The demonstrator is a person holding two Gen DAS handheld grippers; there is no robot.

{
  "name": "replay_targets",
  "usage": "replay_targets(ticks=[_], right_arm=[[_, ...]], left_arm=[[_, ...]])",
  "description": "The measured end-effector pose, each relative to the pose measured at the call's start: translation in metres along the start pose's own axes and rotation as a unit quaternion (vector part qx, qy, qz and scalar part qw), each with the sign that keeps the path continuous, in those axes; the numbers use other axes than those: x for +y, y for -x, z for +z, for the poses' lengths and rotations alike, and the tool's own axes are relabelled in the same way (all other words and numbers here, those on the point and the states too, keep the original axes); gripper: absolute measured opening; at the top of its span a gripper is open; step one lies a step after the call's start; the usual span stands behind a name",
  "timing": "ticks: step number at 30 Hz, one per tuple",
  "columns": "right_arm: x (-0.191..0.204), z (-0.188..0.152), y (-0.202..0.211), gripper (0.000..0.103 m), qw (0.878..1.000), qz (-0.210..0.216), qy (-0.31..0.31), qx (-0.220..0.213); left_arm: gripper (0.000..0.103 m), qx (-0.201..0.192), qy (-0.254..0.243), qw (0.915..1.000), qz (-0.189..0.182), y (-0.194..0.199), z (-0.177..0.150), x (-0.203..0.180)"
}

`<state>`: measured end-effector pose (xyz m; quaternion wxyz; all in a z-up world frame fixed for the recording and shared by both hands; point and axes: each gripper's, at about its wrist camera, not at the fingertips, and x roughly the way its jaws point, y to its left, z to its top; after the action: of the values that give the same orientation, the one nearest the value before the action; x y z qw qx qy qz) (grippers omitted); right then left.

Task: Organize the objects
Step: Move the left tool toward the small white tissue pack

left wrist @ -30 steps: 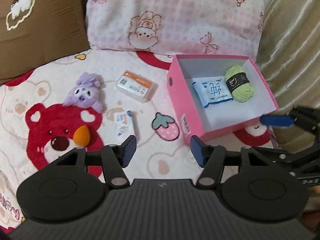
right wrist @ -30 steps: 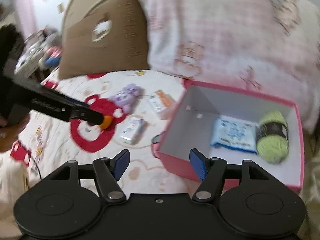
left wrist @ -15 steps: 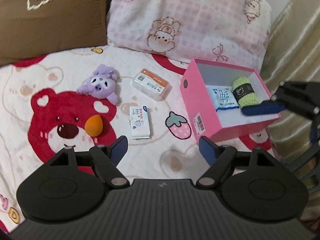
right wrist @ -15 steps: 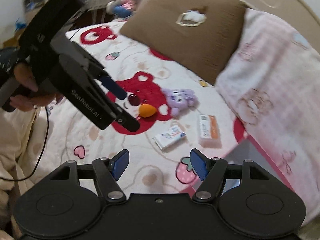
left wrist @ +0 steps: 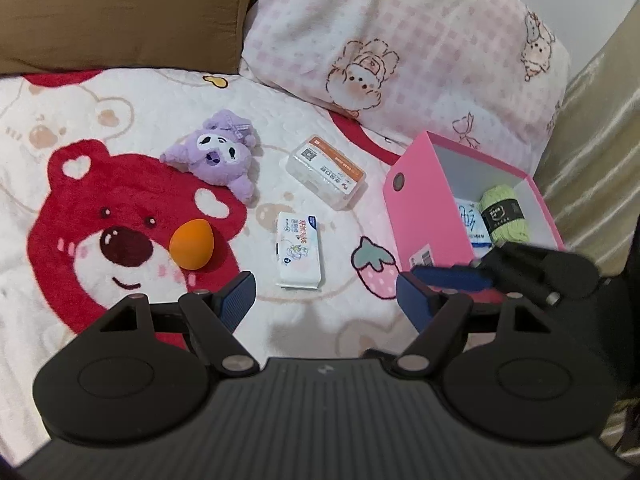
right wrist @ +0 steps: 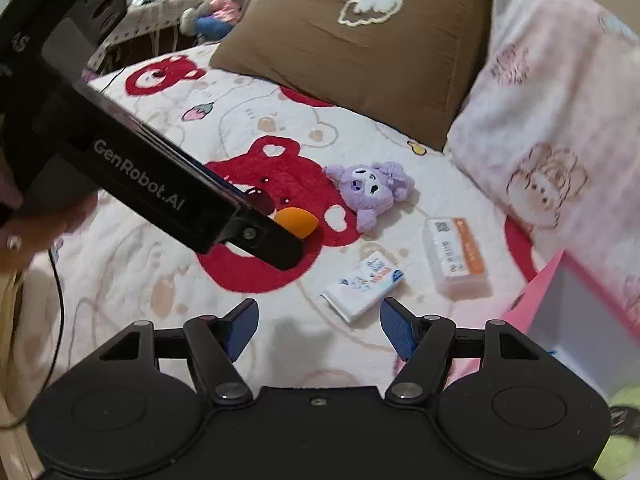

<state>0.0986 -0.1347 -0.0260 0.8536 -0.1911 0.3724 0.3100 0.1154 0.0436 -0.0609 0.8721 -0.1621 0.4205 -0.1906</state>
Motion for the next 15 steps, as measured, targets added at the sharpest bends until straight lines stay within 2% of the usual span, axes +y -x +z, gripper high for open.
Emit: replay_targets(ticks=[5,12,15], right_arm=[[0.005,-0.009,-0.024,0.072,1.000,-0.009,-0.028,-0.006],[-0.006,-0.022,-0.063,0.072,0.994,-0.017,-0.109,-0.027],[-0.007,-0.025,-0.078,0.072,0.993,-0.026,-0.117,-0.025]], left_arm=[[0.074,-0.006,-0.011,0.9999,0.005,-0.017,-0.006,0.007],[0.067,-0.014,-0.012,0.9998,0.007,-0.048,-0.016,0.016],[0.065,-0.016,-0.009,0.9998,0.004,-0.059,-0.017,0.021]])
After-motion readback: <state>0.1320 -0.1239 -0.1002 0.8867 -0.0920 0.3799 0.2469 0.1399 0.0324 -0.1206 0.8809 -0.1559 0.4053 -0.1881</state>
